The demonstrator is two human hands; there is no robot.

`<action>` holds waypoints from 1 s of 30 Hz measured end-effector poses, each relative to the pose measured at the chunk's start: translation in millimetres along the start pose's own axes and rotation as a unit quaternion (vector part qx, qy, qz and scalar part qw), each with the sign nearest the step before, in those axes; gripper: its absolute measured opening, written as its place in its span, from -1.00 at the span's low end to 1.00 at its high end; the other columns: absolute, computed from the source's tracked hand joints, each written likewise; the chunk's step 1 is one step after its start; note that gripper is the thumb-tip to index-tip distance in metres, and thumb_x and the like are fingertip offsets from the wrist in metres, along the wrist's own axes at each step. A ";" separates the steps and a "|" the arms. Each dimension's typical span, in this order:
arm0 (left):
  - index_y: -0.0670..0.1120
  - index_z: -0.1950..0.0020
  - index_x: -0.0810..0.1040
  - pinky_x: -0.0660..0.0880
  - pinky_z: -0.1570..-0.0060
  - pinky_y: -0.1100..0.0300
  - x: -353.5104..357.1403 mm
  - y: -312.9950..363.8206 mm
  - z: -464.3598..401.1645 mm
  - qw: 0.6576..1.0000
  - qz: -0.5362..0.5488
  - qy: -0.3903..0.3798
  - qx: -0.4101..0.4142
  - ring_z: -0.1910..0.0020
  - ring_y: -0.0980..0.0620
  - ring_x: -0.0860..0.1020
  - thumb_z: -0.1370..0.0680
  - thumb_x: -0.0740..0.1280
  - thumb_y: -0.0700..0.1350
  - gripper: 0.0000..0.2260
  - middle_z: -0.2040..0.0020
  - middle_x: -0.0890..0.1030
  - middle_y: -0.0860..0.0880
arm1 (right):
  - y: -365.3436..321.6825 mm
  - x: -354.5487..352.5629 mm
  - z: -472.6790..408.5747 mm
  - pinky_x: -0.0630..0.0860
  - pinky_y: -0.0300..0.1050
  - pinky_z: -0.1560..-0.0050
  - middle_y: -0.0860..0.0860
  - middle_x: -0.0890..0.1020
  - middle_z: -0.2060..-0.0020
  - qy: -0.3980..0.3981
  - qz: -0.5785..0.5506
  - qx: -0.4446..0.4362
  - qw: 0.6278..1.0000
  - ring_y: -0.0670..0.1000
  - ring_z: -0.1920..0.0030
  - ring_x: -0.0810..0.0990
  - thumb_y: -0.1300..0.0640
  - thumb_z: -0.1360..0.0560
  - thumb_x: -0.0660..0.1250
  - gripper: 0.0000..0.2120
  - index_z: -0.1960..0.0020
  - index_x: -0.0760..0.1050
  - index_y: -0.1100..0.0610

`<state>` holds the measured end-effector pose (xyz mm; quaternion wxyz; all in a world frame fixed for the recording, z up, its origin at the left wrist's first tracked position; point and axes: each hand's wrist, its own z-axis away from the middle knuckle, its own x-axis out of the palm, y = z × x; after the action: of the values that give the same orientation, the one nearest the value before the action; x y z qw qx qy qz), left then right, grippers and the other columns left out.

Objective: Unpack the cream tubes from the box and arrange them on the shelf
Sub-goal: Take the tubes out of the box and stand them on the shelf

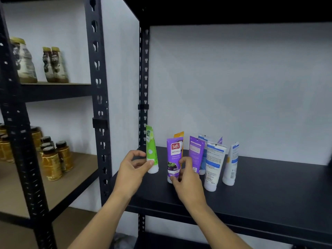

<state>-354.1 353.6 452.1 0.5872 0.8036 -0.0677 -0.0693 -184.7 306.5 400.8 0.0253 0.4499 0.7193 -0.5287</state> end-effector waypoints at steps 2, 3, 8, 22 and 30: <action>-0.06 -0.05 0.48 0.46 0.25 0.34 2.6 -3.5 -5.3 1.000 -0.015 0.003 0.001 0.28 0.25 0.63 -0.49 0.47 -0.18 -0.78 0.15 0.72 0.00 | 0.5 0.4 -0.4 0.52 -0.31 0.17 -0.05 0.59 -0.10 -0.003 0.010 0.005 1.000 -0.09 -0.05 0.61 0.12 -0.49 0.46 -0.52 -0.13 0.19 -0.16; -0.05 -0.05 0.48 0.47 0.22 0.30 4.2 -6.0 -8.4 1.000 -0.021 0.005 0.002 0.24 0.21 0.65 -0.49 0.48 -0.17 -0.77 0.15 0.72 0.01 | 1.0 0.8 -0.6 0.53 -0.30 0.16 -0.05 0.58 -0.12 -0.002 0.011 0.009 1.000 -0.09 -0.06 0.61 0.11 -0.49 0.47 -0.51 -0.13 0.18 -0.17; 0.05 0.04 0.44 0.54 0.16 0.21 16.4 -20.7 -23.4 0.995 -0.096 0.023 0.027 0.21 0.20 0.65 -0.47 0.50 -0.12 -0.75 0.19 0.70 0.06 | 2.8 5.1 1.3 0.58 -0.25 0.14 -0.05 0.55 -0.18 0.006 0.026 0.012 1.000 -0.09 -0.12 0.59 0.04 -0.49 0.46 -0.52 -0.15 0.17 -0.17; 0.14 0.05 0.35 0.62 0.06 0.08 38.3 -54.5 -40.2 0.976 -0.209 -0.043 0.046 0.10 0.24 0.62 -0.51 0.45 -0.03 -0.74 0.12 0.64 0.15 | 2.4 7.6 3.8 0.55 -0.27 0.11 -0.07 0.46 -0.27 0.031 0.043 0.007 0.999 -0.10 -0.14 0.51 0.08 -0.54 0.41 -0.53 -0.21 0.16 -0.17; 0.03 -0.01 0.38 0.62 0.03 0.12 37.5 -59.6 -43.7 0.983 -0.174 -0.054 0.020 0.05 0.22 0.61 -0.52 0.46 -0.07 -0.75 0.06 0.63 0.11 | 0.6 7.1 4.4 0.62 -0.17 0.11 -0.07 0.50 -0.19 0.041 0.050 0.010 0.998 -0.10 -0.02 0.51 0.12 -0.53 0.42 -0.56 -0.17 0.19 -0.13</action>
<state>-307.3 405.2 407.2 0.5452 0.8099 0.0401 -0.2127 -190.4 307.5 394.8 0.0181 0.5064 0.6914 -0.5151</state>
